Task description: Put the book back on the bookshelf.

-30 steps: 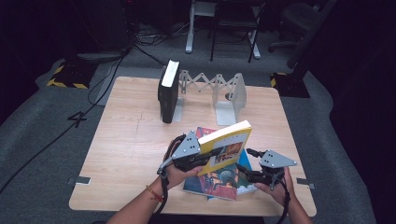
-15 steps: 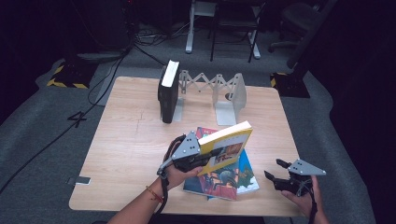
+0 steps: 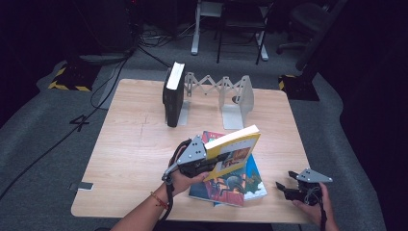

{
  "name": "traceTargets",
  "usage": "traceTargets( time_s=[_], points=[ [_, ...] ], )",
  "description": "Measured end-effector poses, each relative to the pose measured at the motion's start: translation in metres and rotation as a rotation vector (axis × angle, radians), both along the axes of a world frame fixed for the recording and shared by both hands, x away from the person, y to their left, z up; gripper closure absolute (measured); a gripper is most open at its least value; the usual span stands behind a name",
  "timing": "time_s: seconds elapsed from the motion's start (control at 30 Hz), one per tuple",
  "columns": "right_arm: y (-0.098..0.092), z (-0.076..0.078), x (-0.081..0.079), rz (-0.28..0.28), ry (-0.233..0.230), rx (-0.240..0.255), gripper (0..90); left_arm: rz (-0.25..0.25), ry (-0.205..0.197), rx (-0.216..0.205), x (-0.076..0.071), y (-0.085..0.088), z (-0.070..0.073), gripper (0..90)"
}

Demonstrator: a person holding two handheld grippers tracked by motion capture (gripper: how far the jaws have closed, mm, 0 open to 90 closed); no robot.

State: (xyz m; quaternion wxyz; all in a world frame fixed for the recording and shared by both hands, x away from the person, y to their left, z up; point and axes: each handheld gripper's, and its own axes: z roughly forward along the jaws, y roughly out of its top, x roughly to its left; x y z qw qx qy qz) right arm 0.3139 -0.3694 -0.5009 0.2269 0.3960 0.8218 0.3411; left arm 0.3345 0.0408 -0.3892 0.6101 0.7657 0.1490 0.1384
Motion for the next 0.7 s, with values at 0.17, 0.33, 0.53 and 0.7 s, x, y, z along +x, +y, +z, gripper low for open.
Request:
traceTargets(
  time_s=[0.17,0.33,0.53,0.7],
  points=[
    [-0.003,-0.003,0.002,-0.005,-0.012,0.029,25.2,0.008,0.01,0.003,0.001,-0.001,0.001,74.6],
    [-0.007,-0.004,0.007,-0.019,0.038,0.065,22.7,0.036,0.017,0.008,0.006,-0.001,0.003,74.7],
    [-0.007,-0.004,0.007,-0.016,0.042,0.069,22.7,0.07,0.025,0.012,0.015,-0.003,0.008,74.9],
    [-0.007,-0.004,0.007,-0.014,0.039,0.066,22.8,0.13,0.023,0.026,0.023,-0.003,0.015,75.0]
  ],
)
